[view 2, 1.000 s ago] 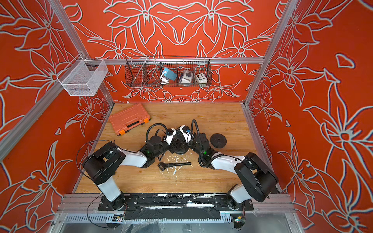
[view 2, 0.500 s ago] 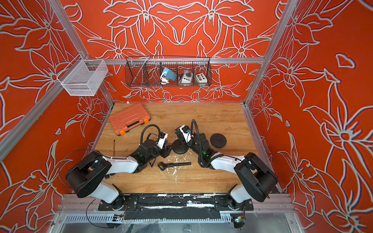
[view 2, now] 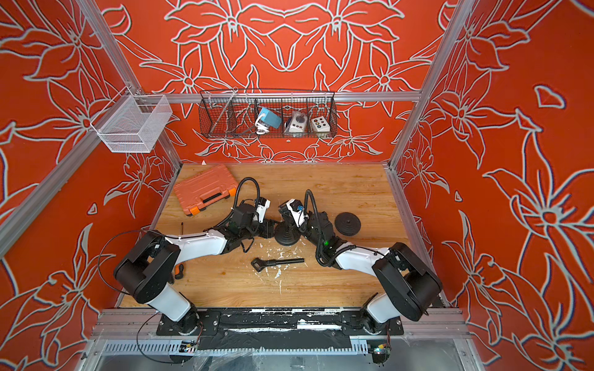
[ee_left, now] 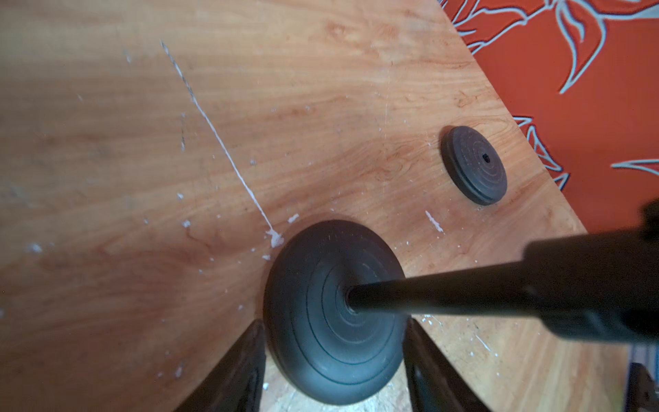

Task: Assemble a microphone stand
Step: Screw the microphone stand pole into the microphone stand base.

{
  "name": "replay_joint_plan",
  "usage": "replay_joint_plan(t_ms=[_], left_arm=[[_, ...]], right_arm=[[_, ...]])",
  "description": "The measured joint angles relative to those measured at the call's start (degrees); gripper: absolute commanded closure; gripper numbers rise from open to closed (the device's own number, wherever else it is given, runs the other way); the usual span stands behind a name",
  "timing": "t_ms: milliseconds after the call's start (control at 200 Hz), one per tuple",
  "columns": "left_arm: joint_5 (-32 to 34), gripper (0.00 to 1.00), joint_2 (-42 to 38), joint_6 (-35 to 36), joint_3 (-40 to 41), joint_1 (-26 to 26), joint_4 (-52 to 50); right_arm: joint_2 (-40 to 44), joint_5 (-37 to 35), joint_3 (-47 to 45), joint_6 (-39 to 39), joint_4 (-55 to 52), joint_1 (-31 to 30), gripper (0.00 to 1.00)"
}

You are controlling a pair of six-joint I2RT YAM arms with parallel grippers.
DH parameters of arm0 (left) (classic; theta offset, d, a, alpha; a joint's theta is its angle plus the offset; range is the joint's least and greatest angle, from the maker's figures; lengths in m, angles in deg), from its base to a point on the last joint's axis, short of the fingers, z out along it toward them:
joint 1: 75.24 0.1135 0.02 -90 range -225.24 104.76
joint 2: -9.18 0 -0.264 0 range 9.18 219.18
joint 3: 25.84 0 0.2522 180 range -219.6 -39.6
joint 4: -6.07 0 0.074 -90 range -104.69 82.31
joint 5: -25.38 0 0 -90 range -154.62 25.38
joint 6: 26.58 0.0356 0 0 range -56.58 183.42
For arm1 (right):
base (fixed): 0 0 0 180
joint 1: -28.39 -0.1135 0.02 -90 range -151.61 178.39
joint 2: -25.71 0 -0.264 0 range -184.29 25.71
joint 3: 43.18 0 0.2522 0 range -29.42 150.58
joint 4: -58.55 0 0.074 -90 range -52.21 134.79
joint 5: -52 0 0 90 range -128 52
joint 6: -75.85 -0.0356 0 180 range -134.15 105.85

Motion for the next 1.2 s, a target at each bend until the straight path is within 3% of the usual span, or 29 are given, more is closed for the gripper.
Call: replay_joint_plan(t_ms=[330,601,1201], left_arm=[[-3.5,0.55,6.3,-4.8,-5.0,0.2,-7.6],[-2.7,0.61,8.7,-4.9,-8.0,0.3,-9.1],[-2.8,0.65,11.3,-4.1,-9.8,0.4,-8.2]], right_arm=[[-0.6,1.5,-0.2,-0.6,1.4,0.4,1.00],[-0.7,0.5,-1.3,-1.7,3.3,0.3,1.00],[-1.6,-15.5,-3.5,-6.9,8.5,-4.9,1.00]])
